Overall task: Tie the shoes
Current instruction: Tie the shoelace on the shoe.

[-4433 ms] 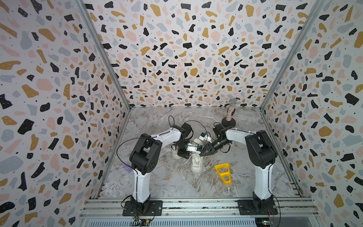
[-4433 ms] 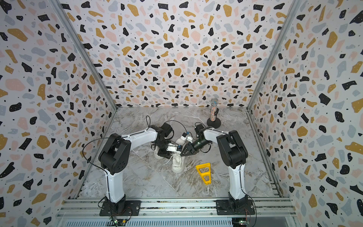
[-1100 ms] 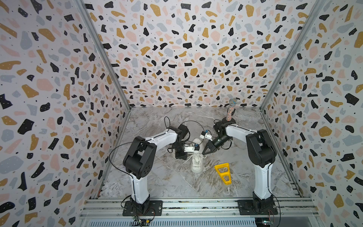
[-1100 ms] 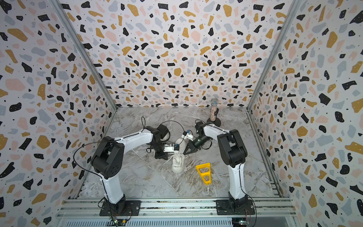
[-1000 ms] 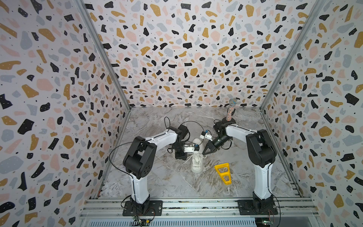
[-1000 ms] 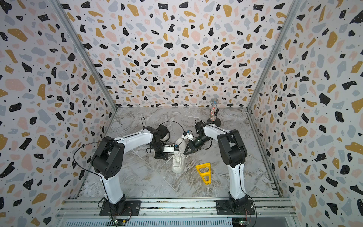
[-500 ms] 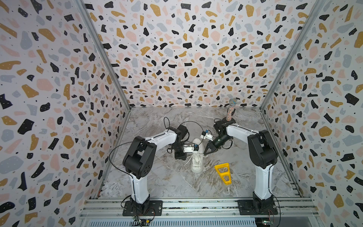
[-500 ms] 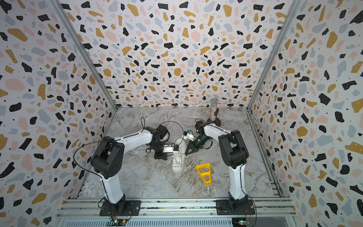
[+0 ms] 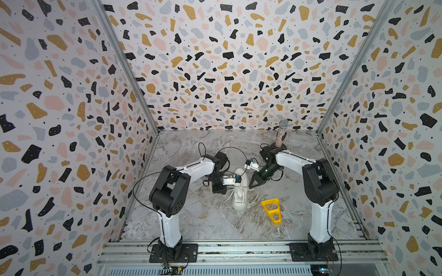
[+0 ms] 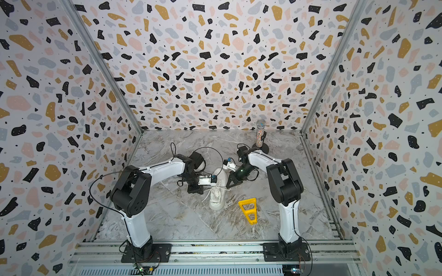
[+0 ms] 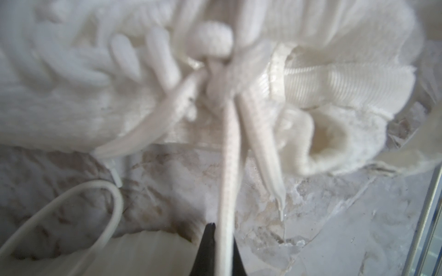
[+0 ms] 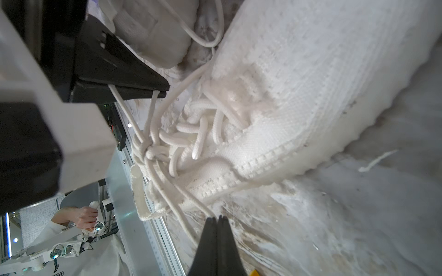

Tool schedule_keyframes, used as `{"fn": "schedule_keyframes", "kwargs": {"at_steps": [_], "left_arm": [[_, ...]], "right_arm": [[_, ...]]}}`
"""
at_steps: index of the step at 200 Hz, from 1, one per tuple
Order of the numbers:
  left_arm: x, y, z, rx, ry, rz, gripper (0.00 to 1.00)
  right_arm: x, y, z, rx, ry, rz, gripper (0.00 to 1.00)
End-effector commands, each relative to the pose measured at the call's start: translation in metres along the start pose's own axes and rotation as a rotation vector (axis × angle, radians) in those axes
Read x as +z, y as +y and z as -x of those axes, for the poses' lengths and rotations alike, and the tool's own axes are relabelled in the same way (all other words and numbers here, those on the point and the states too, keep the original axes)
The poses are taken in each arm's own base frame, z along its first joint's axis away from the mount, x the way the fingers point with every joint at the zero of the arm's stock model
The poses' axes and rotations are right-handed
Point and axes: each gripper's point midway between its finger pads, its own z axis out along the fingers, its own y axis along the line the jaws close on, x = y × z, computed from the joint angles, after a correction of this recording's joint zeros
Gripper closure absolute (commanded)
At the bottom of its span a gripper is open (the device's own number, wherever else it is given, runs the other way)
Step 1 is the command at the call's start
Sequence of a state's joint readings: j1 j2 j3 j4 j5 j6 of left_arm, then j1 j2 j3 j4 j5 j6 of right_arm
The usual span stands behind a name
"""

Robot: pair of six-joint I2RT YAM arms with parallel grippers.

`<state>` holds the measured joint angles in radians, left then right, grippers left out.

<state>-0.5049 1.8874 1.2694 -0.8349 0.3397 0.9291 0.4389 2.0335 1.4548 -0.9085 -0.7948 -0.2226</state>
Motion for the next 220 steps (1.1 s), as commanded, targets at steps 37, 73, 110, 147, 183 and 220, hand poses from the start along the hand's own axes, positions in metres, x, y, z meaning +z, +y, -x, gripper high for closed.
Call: {"fn": "schedule_keyframes", "kwargs": {"at_steps": [37,73,110,147,183,220], "left_arm": [[-0.003,-0.01,-0.011,-0.062,0.012,-0.043,1.0],[-0.003,-0.01,-0.018,-0.056,0.042,-0.029,1.0],[0.001,-0.012,-0.028,-0.064,0.072,-0.03,1.0],[0.0,-0.011,-0.033,-0.071,0.08,-0.022,1.0],[-0.001,-0.009,-0.037,-0.08,0.078,-0.014,1.0],[-0.001,-0.01,-0.031,-0.104,0.045,-0.025,1.0]], "right_arm": [[-0.017,-0.004,0.003,-0.046,0.004,-0.07,1.0],[-0.016,-0.015,-0.012,-0.035,0.055,-0.133,1.0],[-0.017,-0.022,-0.019,-0.024,0.076,-0.17,1.0],[-0.019,-0.025,-0.019,-0.019,0.08,-0.197,1.0],[-0.02,-0.032,-0.023,-0.016,0.097,-0.24,1.0],[-0.018,-0.029,-0.019,-0.018,0.087,-0.213,1.0]]}}
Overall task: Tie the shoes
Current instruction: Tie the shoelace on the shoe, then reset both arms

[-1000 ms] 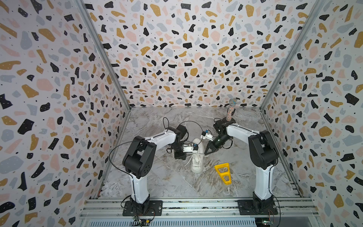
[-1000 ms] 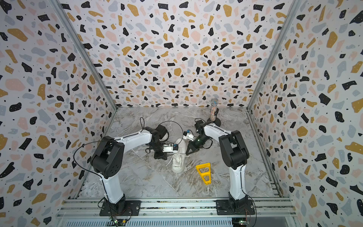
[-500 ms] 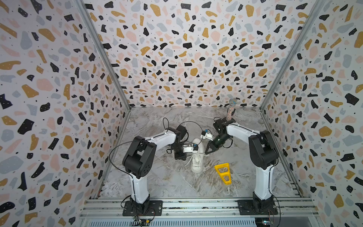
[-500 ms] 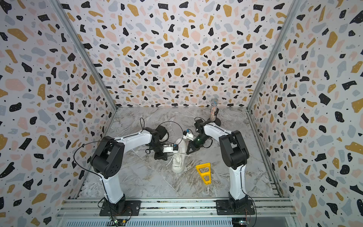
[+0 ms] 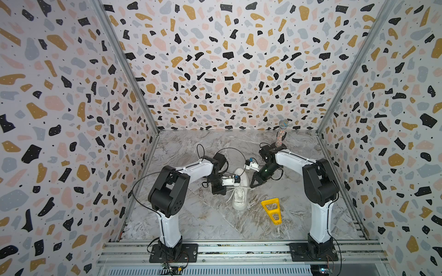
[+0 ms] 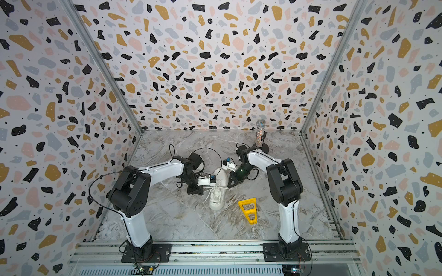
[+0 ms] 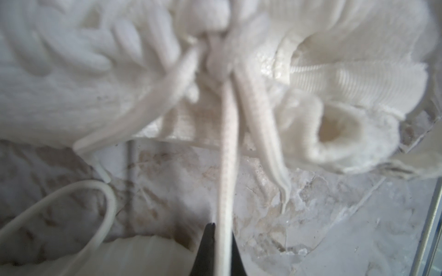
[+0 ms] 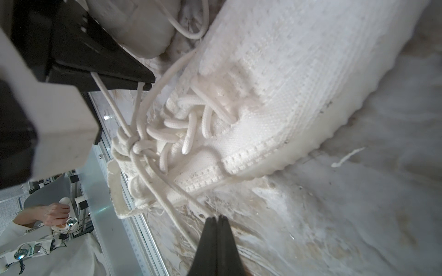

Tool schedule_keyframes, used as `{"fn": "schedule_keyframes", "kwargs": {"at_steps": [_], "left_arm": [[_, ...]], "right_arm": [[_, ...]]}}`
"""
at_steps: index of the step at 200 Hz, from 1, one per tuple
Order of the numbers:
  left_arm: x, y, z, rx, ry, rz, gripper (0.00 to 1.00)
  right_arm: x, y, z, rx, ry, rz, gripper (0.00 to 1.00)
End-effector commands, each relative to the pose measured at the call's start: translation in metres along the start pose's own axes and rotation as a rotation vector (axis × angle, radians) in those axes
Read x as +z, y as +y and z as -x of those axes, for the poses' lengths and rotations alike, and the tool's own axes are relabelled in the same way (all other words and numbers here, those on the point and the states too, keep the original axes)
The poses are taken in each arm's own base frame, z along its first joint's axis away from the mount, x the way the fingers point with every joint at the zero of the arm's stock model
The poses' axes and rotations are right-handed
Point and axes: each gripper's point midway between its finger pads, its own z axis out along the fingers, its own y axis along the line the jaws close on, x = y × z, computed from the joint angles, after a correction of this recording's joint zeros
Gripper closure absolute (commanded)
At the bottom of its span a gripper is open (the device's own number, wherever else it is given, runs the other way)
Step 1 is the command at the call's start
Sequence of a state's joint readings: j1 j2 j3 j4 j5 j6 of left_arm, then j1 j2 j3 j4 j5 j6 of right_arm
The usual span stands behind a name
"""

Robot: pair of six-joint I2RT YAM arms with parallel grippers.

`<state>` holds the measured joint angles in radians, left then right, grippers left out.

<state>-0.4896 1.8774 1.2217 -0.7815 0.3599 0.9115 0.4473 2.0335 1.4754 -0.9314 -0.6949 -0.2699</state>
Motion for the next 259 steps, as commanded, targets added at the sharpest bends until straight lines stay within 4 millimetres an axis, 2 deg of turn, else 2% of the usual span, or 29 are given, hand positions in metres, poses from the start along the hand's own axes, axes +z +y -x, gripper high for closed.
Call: {"fn": "schedule_keyframes", "kwargs": {"at_steps": [1,30,42,54,71,96,109,127,148,171,204,228,259], "left_arm": [[-0.007,-0.01,-0.027,-0.079,0.072,-0.028,1.0],[-0.015,-0.013,-0.007,-0.118,-0.009,-0.044,1.0],[-0.02,-0.014,-0.001,-0.134,-0.038,-0.044,0.98],[-0.025,-0.013,0.004,-0.146,-0.057,-0.031,0.89],[-0.036,-0.011,0.007,-0.16,-0.078,-0.003,0.81],[-0.062,-0.009,0.012,-0.17,-0.122,0.044,0.63],[-0.077,-0.012,0.019,-0.169,-0.146,0.059,0.54],[-0.097,-0.02,0.031,-0.159,-0.191,0.058,0.43],[-0.106,-0.035,0.043,-0.086,-0.18,0.088,0.32],[-0.096,-0.059,0.058,0.045,-0.118,0.108,0.25],[-0.061,-0.075,0.073,0.207,-0.018,0.175,0.23],[-0.037,-0.071,0.08,0.264,0.027,0.23,0.26],[-0.015,-0.057,0.086,0.286,0.029,0.27,0.29]], "right_arm": [[-0.014,-0.018,-0.017,0.034,0.053,-0.115,1.0],[-0.022,0.0,-0.004,-0.012,0.007,-0.039,1.0],[-0.026,0.007,0.0,-0.033,-0.006,-0.014,0.92],[-0.032,0.017,0.003,-0.053,-0.018,0.025,0.82],[-0.042,0.029,0.003,-0.084,-0.034,0.061,0.72],[-0.065,0.036,0.005,-0.131,-0.093,0.052,0.61],[-0.08,0.035,0.005,-0.137,-0.125,0.03,0.55],[-0.101,0.029,0.001,-0.146,-0.169,-0.016,0.43],[-0.125,0.014,-0.01,-0.135,-0.215,-0.079,0.28],[-0.148,-0.008,-0.029,-0.101,-0.266,-0.124,0.13],[-0.158,-0.04,-0.058,0.001,-0.33,-0.129,0.09],[-0.152,-0.058,-0.072,0.075,-0.373,-0.119,0.08],[-0.153,-0.065,-0.076,0.116,-0.39,-0.099,0.08]]}}
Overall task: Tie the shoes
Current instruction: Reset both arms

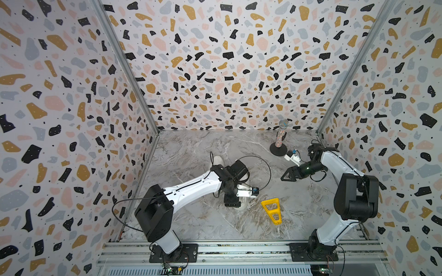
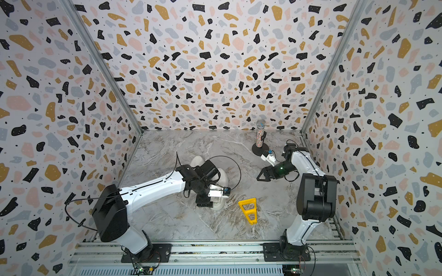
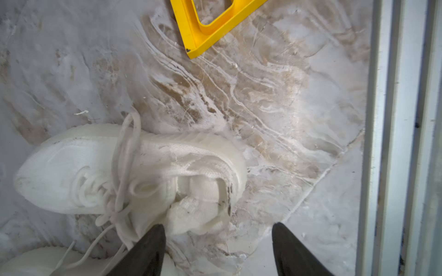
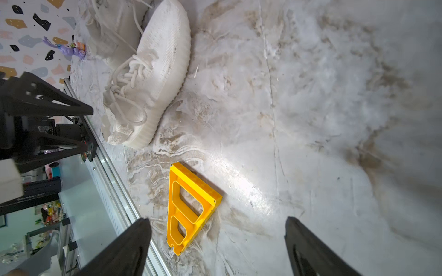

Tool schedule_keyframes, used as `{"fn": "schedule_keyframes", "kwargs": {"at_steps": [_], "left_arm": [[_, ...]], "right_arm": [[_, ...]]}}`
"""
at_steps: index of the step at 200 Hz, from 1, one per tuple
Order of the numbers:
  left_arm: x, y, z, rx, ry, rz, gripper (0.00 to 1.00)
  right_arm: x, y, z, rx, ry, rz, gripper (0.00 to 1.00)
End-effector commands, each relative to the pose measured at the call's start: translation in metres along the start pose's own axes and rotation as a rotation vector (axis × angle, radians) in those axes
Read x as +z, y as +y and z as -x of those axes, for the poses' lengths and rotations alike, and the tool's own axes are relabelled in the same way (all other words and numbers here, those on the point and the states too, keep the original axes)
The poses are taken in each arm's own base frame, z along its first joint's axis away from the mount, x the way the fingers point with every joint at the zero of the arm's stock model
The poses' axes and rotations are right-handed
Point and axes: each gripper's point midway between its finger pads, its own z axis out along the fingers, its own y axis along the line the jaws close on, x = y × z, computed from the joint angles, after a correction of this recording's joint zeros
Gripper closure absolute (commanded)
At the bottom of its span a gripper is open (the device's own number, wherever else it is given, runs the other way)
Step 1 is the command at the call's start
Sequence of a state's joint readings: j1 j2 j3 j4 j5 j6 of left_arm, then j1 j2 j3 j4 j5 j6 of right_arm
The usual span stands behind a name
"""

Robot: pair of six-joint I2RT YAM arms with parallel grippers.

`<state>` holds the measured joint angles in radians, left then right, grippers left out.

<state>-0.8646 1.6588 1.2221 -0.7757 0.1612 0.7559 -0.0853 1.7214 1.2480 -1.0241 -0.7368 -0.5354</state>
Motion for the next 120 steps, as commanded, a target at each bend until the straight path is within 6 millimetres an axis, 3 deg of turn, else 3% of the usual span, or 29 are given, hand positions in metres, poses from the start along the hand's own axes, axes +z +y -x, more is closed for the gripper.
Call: {"fn": "schedule_keyframes", "kwargs": {"at_steps": [1,37,96,120], "left_arm": [[0.016,0.021,0.001,0.025,0.013,0.091,0.29],[0.036,0.042,0.003,0.053,0.041,0.142,0.33],[0.037,0.105,0.014,0.005,0.01,0.207,0.36],[0.027,0.102,0.024,-0.007,-0.03,0.174,0.29]], "right_arm": [[-0.009,0.004,0.012,-0.021,-0.06,0.013,0.08],[-0.007,-0.001,0.01,-0.009,-0.049,0.005,0.07],[-0.023,-0.028,0.01,-0.016,-0.043,-0.207,0.05],[-0.04,-0.04,0.011,-0.026,-0.07,-0.351,0.03]]}}
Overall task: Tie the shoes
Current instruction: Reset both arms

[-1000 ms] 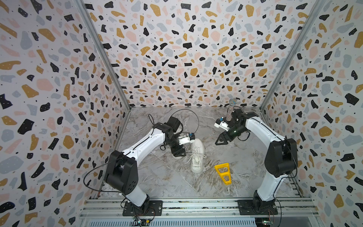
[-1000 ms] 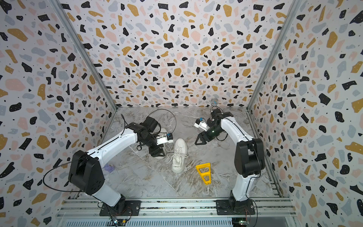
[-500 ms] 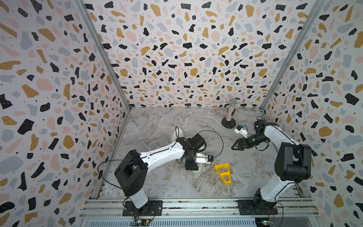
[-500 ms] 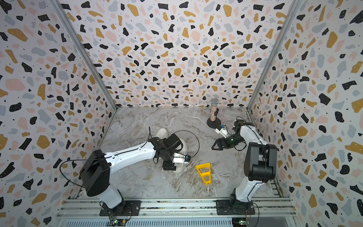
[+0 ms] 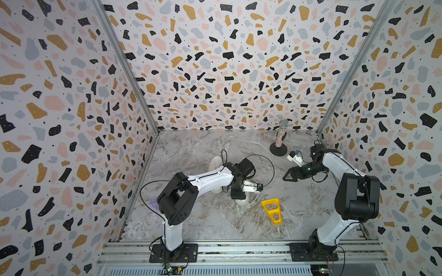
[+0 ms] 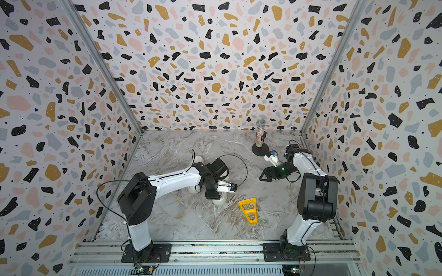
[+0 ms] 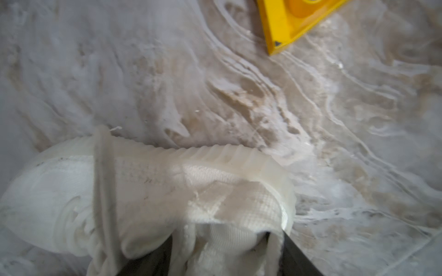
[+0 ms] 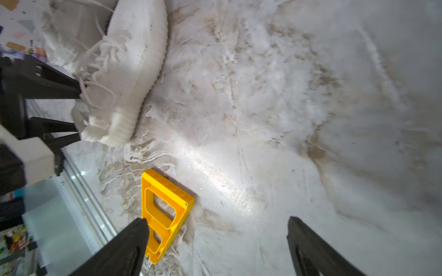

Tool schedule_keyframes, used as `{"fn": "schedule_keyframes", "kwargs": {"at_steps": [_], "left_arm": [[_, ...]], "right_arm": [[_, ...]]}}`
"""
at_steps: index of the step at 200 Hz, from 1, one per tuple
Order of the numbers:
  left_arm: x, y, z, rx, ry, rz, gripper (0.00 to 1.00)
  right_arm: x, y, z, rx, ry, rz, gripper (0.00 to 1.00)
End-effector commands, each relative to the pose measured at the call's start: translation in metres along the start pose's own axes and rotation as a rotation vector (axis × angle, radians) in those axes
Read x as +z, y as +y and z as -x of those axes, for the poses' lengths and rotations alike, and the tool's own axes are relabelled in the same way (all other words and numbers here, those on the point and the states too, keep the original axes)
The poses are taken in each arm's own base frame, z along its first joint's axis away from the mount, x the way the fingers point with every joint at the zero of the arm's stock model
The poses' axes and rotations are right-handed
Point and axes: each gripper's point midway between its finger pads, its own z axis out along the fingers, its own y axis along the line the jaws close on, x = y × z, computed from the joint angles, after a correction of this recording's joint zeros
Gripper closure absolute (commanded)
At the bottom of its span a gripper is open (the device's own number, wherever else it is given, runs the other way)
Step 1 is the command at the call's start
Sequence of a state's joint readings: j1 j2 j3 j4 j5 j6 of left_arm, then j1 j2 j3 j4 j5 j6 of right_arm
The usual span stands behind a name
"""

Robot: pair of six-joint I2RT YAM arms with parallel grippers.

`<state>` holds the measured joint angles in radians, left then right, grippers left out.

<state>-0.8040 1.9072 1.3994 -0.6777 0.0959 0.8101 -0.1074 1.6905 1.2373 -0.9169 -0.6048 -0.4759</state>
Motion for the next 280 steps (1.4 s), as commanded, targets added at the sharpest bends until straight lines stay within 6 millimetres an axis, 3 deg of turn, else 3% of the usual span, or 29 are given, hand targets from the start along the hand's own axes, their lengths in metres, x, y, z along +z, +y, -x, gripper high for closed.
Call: {"fn": "schedule_keyframes", "kwargs": {"at_steps": [1,34,61,78,102,116,133,149,177,205,226,241,280], "left_arm": [[-0.012,0.031,0.014,-0.013,-0.067,0.089,0.29],[-0.045,0.018,0.016,-0.078,-0.105,0.039,0.18],[-0.089,0.032,0.002,-0.178,-0.141,0.125,0.01],[-0.116,0.049,-0.017,-0.274,-0.17,0.198,0.0],[-0.154,0.08,-0.058,-0.488,-0.24,0.351,0.0],[-0.179,0.099,-0.095,-0.632,-0.274,0.488,0.0],[-0.203,0.113,-0.144,-0.814,-0.292,0.671,0.0],[-0.214,0.115,-0.193,-0.984,-0.287,0.822,0.0],[-0.206,0.1,-0.27,-1.276,-0.304,0.97,0.0],[-0.149,0.084,-0.295,-1.334,-0.314,0.813,0.0],[-0.117,0.079,-0.317,-1.396,-0.287,0.79,0.0],[-0.108,0.078,-0.323,-1.414,-0.349,0.804,0.0],[-0.114,0.085,-0.311,-1.397,-0.505,0.849,0.0]], "right_arm": [[-0.028,-0.014,0.007,-0.022,-0.049,-0.185,0.03],[-0.064,-0.031,0.017,-0.05,-0.11,-0.415,0.0],[-0.094,-0.038,0.022,-0.09,-0.179,-0.581,0.0],[-0.114,-0.044,0.025,-0.098,-0.251,-0.704,0.0],[-0.144,-0.051,0.025,-0.103,-0.38,-0.888,0.0],[-0.155,-0.052,0.026,-0.09,-0.478,-0.954,0.0],[-0.16,-0.058,0.021,-0.003,-0.591,-1.002,0.0],[-0.155,-0.063,0.016,0.094,-0.661,-0.989,0.0],[-0.116,-0.068,0.011,0.164,-0.693,-0.856,0.0],[-0.066,-0.071,0.008,0.143,-0.704,-0.706,0.0],[-0.045,-0.077,0.005,0.135,-0.749,-0.667,0.0],[-0.038,-0.08,0.003,0.119,-0.768,-0.673,0.0],[-0.038,-0.083,0.006,0.098,-0.814,-0.701,0.0]]}}
